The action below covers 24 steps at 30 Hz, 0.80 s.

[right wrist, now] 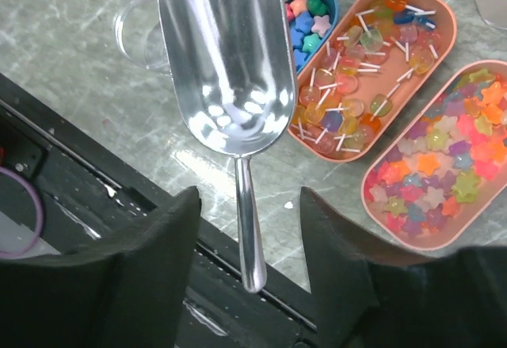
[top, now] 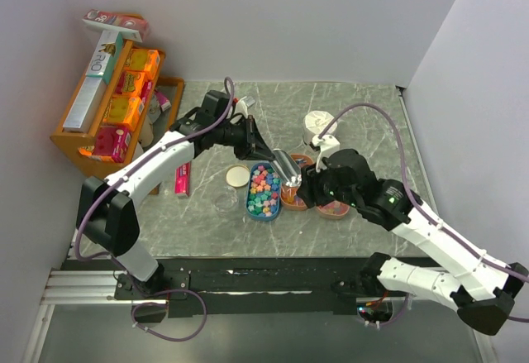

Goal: Pack the candies
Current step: Adjust the spatula.

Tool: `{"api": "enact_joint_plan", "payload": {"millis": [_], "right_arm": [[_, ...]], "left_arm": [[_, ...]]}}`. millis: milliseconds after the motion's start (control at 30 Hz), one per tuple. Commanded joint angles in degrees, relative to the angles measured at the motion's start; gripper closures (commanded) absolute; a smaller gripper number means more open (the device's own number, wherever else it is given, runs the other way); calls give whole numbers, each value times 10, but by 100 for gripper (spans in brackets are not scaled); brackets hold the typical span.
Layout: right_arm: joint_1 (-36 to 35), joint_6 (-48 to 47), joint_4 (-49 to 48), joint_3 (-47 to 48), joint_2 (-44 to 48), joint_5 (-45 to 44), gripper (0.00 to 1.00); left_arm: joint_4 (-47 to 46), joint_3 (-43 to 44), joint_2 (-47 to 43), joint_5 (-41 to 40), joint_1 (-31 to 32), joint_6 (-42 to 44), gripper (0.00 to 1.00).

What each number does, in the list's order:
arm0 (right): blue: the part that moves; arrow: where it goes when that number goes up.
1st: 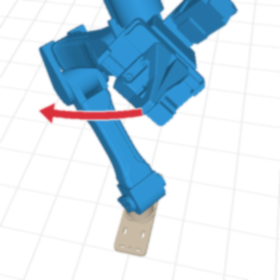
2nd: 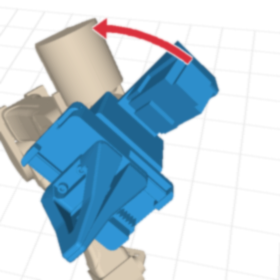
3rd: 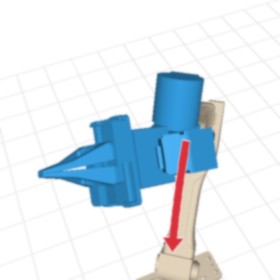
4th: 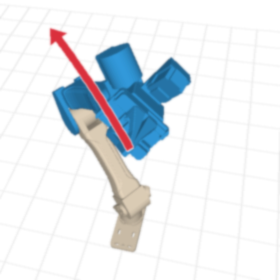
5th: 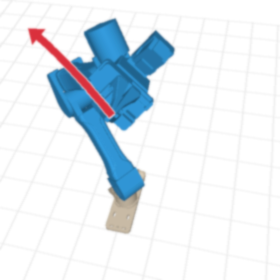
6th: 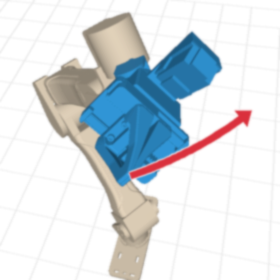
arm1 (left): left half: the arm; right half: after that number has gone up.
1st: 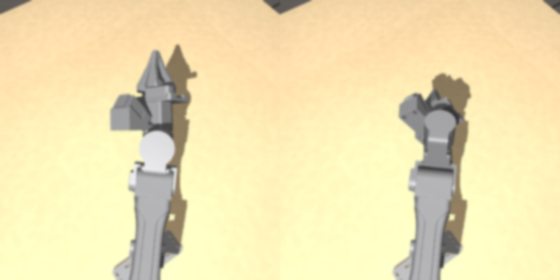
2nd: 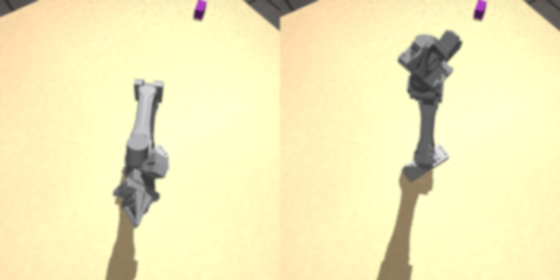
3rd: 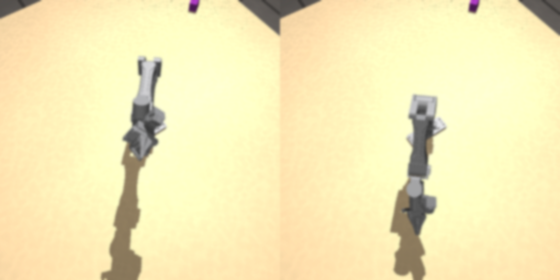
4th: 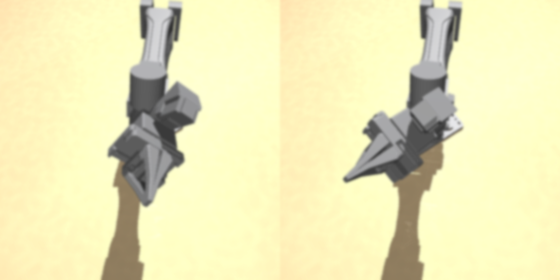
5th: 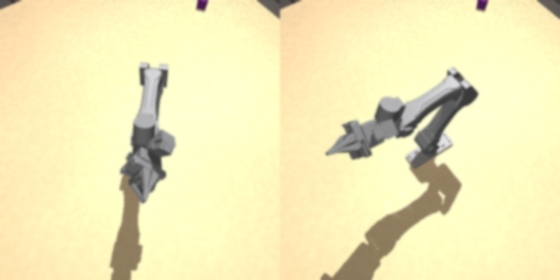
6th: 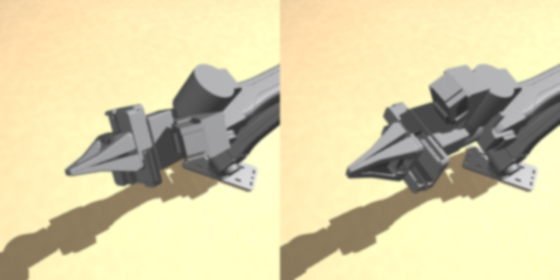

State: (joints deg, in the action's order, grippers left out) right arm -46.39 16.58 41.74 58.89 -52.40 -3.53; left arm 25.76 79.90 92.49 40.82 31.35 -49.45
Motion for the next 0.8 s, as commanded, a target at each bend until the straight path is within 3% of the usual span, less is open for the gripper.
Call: {"api": "enact_joint_plan", "payload": {"millis": [0,267,433,467,567,667,767], "right_arm": [[-6,0,-15,5,-22,-19,52],[-9,-4,-24,2,-45,-18,58],[-10,6,-15,5,-46,-31,96],[-10,8,-12,6,-45,-31,100],[-9,20,4,20,-48,-27,100],[-10,42,36,47,-60,-9,100],[-9,65,86,86,-87,12,100]], "left_arm": [[-12,-6,-1,32,-4,-38,99],[-34,-25,-6,48,-10,-56,99],[-40,-33,-6,44,-13,-54,99],[-37,-33,-6,40,-12,-45,99],[-38,-33,-3,30,-16,-29,99],[-51,-32,-6,23,-16,-12,88],[-43,-12,-8,-5,-16,21,68]]}}
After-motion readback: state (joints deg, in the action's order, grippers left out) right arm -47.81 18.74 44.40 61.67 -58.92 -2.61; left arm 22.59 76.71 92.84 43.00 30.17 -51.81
